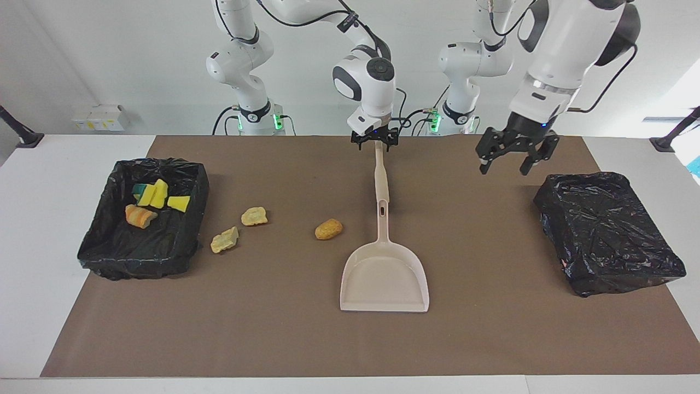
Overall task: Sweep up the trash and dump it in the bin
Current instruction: 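Reach the left gripper to the dustpan while the right gripper grasps the brush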
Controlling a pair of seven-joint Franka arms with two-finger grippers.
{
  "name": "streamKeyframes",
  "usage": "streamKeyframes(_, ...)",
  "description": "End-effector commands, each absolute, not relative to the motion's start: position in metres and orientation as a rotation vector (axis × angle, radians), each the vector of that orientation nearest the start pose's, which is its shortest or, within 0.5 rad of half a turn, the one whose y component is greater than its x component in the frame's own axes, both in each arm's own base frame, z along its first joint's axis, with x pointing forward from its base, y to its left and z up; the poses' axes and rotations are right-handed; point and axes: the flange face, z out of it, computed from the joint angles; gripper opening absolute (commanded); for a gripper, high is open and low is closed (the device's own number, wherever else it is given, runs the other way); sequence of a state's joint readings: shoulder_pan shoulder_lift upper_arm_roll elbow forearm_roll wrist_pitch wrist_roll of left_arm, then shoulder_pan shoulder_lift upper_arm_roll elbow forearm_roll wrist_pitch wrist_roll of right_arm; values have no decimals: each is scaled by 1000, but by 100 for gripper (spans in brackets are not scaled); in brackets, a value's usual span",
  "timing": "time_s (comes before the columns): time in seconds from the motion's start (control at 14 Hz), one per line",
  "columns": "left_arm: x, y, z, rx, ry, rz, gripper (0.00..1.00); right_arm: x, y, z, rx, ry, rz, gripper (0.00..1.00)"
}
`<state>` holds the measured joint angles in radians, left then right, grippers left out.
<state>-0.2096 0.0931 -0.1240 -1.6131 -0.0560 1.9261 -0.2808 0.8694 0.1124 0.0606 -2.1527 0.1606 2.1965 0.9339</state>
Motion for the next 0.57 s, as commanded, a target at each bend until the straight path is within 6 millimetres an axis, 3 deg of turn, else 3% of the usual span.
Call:
streamKeyframes(0.0, 597, -230, 547, -3266, 88, -296, 100, 323, 443, 338, -3064, 180, 204, 70)
streamKeyframes(0.14, 606, -289, 499, -3286, 92, -289, 100, 320, 447, 333, -3068, 151, 208, 40)
streamKeyframes(0.21, 607, -316, 471, -3298, 86, -298, 100, 319, 448, 334, -3074, 130, 217, 15)
streamKeyframes(0.29, 606, -331, 457, -3312, 94, -308, 100, 320, 450, 337, -3075, 133, 222, 0)
streamKeyframes(0.36, 604, -334, 450, -3311, 105, -298, 100, 320, 451, 340, -3090, 130, 248, 0)
streamKeyframes(0.5, 582, -370, 429, -3304, 194, -222, 100, 322, 446, 355, -3124, 128, 311, 0)
